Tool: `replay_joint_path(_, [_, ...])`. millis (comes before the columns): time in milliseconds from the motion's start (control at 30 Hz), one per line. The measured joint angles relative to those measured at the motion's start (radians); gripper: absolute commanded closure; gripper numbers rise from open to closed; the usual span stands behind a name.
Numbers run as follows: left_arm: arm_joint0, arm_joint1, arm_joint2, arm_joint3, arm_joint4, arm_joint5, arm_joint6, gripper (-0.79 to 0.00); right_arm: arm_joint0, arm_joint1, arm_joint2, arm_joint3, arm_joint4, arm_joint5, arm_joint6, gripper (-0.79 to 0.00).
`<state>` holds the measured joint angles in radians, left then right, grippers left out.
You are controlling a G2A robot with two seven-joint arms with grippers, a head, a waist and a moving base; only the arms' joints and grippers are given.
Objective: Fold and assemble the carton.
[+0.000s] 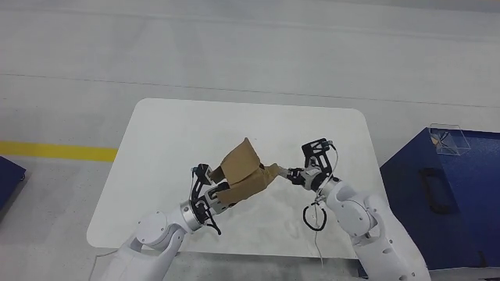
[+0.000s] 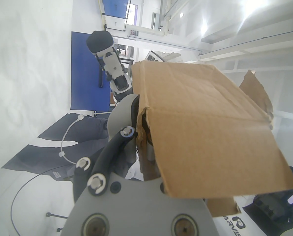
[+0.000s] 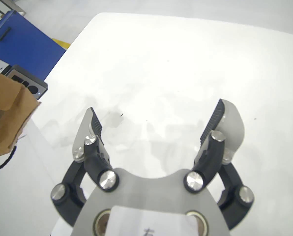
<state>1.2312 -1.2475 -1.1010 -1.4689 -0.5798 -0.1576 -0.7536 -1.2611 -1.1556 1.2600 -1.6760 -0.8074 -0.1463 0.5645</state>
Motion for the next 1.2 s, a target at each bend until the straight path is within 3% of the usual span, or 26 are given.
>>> replay_joint_path(533, [0.001,0.001,-0.004,-0.004,0.026,0.006,0.011,0.000,0.015,0.012,0.068,0.001,0.353,-0.189,0.154,-0.785])
replay_joint_path(1200, [0.001,0.001,-0.004,-0.004,0.026,0.006,0.011,0.000,0.052,0.021,0.074,-0.024,0.419,-0.184,0.161,-0.785])
